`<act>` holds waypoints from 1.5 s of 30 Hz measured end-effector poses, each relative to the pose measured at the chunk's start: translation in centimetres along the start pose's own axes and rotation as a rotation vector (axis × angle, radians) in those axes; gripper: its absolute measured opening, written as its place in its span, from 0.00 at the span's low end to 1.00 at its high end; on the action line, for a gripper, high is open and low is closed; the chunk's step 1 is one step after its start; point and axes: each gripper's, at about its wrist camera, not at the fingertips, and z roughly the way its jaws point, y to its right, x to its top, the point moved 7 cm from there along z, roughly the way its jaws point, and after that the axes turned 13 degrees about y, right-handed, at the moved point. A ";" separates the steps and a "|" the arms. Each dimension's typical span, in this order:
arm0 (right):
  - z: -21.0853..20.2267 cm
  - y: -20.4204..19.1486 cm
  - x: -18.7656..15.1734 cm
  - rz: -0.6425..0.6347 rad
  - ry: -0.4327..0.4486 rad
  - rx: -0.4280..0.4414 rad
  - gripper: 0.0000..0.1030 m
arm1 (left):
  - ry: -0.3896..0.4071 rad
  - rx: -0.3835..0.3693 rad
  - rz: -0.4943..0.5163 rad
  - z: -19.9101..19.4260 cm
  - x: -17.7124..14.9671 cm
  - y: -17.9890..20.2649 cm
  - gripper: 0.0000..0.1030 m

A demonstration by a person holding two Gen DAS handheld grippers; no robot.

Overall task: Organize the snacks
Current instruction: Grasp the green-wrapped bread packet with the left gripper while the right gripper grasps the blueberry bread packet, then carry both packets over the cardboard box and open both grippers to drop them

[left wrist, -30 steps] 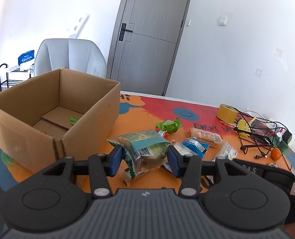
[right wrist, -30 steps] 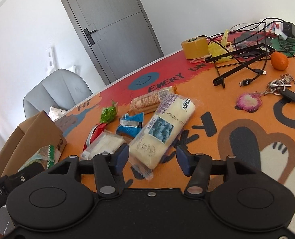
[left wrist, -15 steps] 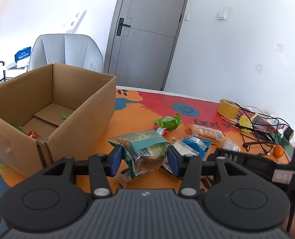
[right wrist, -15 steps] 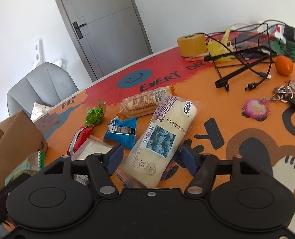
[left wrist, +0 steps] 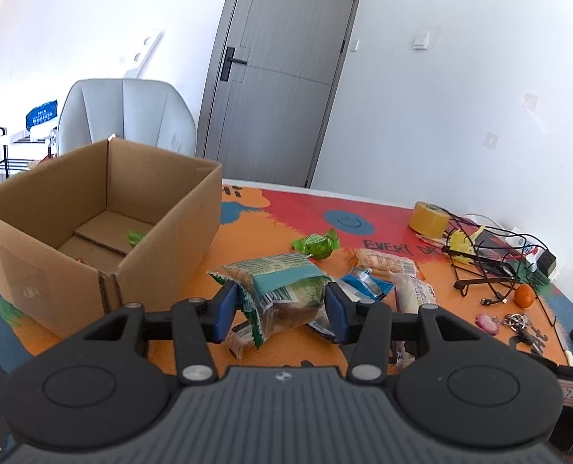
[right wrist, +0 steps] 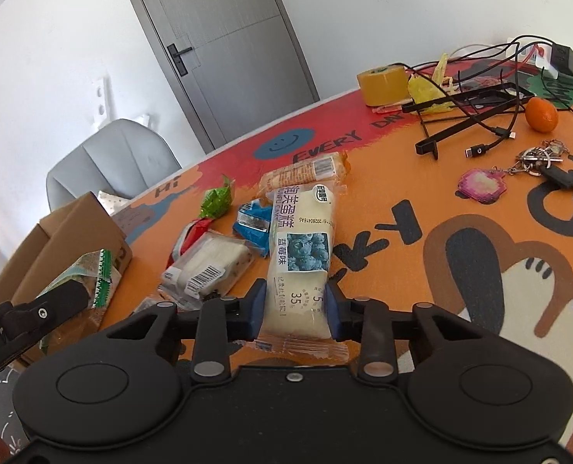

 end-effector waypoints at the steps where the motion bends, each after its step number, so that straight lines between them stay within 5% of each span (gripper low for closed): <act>1: -0.3 -0.1 0.1 0.003 0.006 0.003 0.31 | 0.006 -0.002 0.001 -0.3 0.2 0.0 0.47; 23: -5.4 -4.8 4.8 0.016 0.159 0.161 0.31 | 0.167 0.010 -0.007 -4.8 5.7 -0.8 0.47; 45: -5.2 -12.5 3.8 -0.032 0.151 0.305 0.31 | 0.238 0.147 -0.057 -6.3 9.8 -8.3 0.47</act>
